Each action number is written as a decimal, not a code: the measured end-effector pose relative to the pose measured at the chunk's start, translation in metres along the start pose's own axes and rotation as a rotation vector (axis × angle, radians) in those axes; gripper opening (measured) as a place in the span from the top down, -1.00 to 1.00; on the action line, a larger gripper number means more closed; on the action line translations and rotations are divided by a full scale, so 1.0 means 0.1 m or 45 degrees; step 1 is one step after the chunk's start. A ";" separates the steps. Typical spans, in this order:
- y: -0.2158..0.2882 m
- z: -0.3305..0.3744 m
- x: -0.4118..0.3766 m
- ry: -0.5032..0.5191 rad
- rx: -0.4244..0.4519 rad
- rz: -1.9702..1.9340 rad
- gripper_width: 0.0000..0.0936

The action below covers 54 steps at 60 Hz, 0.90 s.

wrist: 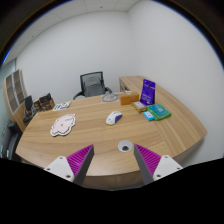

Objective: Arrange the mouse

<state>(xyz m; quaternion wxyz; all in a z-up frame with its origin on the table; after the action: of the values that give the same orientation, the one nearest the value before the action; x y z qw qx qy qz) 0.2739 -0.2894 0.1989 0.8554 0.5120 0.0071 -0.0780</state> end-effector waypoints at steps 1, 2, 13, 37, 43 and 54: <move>0.03 -0.02 -0.05 0.003 0.003 -0.001 -0.80; 0.03 -0.04 -0.10 0.008 0.009 -0.003 -0.79; -0.16 -0.64 -0.93 0.043 0.040 -0.034 -0.80; -0.20 -2.76 -0.76 0.168 -0.043 0.007 -0.77; -0.21 -3.18 -0.70 0.188 -0.082 0.026 -0.78; -0.07 -3.68 -0.68 0.201 -0.082 0.075 -0.78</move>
<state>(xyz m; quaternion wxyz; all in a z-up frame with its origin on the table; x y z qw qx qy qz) 0.2309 0.0388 0.0239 0.8701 0.4888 0.0619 -0.0120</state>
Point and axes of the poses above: the point between the fingertips, and its own axes, seen from behind it with the camera up: x to the right, y up, z backward, against the way the camera looks, the point moved 4 cm from there along z, backward, against the way the camera looks, and after that the axes turned 6 degrees about x, right-handed, at the moved point
